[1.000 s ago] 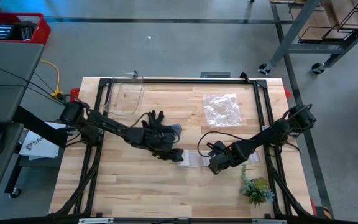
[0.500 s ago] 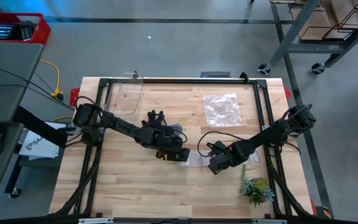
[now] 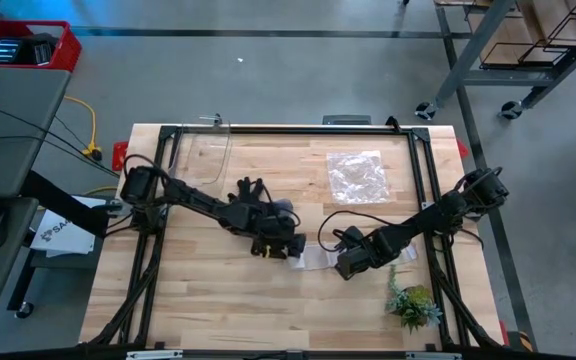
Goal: Roll bandage
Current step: Roll the white-brown bandage
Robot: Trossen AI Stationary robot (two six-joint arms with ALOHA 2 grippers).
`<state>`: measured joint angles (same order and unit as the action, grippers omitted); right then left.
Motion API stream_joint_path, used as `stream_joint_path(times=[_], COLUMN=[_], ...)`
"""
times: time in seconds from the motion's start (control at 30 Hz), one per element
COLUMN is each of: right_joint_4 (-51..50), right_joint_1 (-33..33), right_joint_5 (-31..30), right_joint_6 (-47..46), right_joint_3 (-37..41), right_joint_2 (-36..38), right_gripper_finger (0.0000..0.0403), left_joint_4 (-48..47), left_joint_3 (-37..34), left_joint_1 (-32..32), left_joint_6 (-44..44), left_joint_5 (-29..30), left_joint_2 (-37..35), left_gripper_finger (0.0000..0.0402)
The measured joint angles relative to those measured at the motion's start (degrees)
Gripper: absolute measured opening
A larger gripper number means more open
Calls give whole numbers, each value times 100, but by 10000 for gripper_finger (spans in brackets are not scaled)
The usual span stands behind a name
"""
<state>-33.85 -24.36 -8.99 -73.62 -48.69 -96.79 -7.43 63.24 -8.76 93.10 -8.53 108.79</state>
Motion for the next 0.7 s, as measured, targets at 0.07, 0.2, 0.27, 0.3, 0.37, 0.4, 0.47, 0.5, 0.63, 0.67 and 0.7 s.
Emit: stream_joint_path(times=[0.07, 0.2, 0.27, 0.3, 0.37, 0.4, 0.47, 0.5, 0.63, 0.67, 0.7], right_joint_4=[7, 9, 21, 23, 24, 27, 25, 27, 47, 64, 76], right_joint_1=[1, 0, 0, 0, 0, 2, 0, 2, 0, 2, 2], right_joint_5=[-54, -103, -103, -101, -85, -83, -80, -75, -53, -34, -7], right_joint_6=[0, 4, 4, 4, 4, 4, 4, 4, -126, -139, -140], right_joint_3=[0, 0, 0, 0, 0, 0, 0, 0, 0, 0, 0], right_joint_2=[0, 0, 0, 0, 0, 0, 0, 0, 0, 0, 0], right_gripper_finger=[0, 0, 0, 0, 0, 0, 0, 0, 0, 0, 0], left_joint_4=[-35, -99, -126, -75, 30, 63, -19, -128, -768, -913, -1068], left_joint_3=[-2, 0, 0, 3, 9, 9, 10, 15, 24, 24, 22], left_joint_1=[-50, -75, -35, -10, 18, 18, 13, 10, 15, 5, -18], left_joint_6=[62, 154, 240, 271, 294, 302, 264, 200, -154, -196, -270], left_joint_5=[1, 168, 196, 166, 137, 158, 325, 373, 296, 271, 269], left_joint_2=[0, 42, 140, 185, 216, 221, 219, 215, 147, 123, 100], left_gripper_finger=[243, 243, 243, 243, 243, 243, 243, 241, 216, 204, 191])
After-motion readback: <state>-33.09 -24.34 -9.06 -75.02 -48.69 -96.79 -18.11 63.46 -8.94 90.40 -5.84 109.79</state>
